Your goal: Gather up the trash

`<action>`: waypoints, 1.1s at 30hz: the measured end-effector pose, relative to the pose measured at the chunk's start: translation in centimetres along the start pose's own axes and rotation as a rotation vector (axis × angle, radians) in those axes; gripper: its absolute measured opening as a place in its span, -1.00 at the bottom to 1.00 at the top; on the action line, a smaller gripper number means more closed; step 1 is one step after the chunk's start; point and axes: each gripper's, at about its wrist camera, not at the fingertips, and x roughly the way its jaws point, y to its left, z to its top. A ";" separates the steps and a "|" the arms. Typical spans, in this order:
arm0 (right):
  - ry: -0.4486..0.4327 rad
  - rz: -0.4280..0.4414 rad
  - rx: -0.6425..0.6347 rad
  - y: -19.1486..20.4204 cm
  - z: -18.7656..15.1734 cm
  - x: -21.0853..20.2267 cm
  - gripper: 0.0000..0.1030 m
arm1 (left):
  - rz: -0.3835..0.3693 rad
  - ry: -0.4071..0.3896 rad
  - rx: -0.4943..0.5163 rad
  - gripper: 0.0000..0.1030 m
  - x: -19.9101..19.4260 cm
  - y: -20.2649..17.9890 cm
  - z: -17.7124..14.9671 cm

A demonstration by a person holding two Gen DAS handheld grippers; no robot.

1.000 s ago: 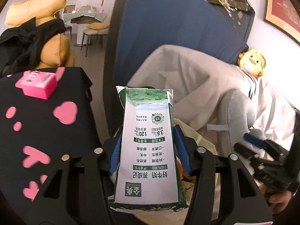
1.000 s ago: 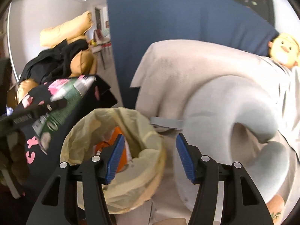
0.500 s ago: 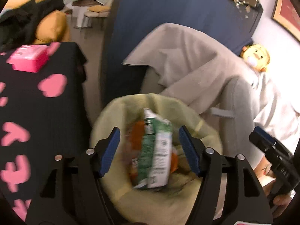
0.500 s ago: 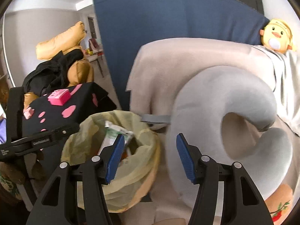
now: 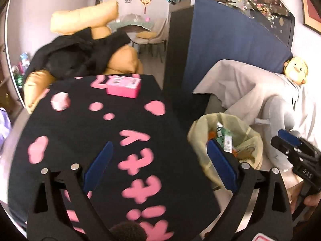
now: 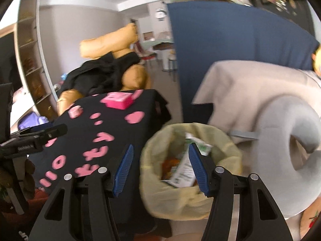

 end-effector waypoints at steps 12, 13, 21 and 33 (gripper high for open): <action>0.076 0.065 -0.044 8.6 -2.4 -1.2 0.07 | 0.044 -0.055 -0.013 0.75 -5.8 2.8 -2.7; 0.079 0.071 -0.046 8.9 -2.5 -1.2 0.07 | 0.057 -0.060 -0.015 0.74 -6.3 3.0 -2.8; 0.067 0.025 -0.085 10.3 -2.9 -2.2 0.07 | 0.149 -0.067 0.006 0.74 -7.8 3.1 -3.3; 0.024 0.001 -0.084 10.2 -2.9 -3.2 0.07 | 0.132 -0.085 0.025 0.74 -8.2 2.6 -3.2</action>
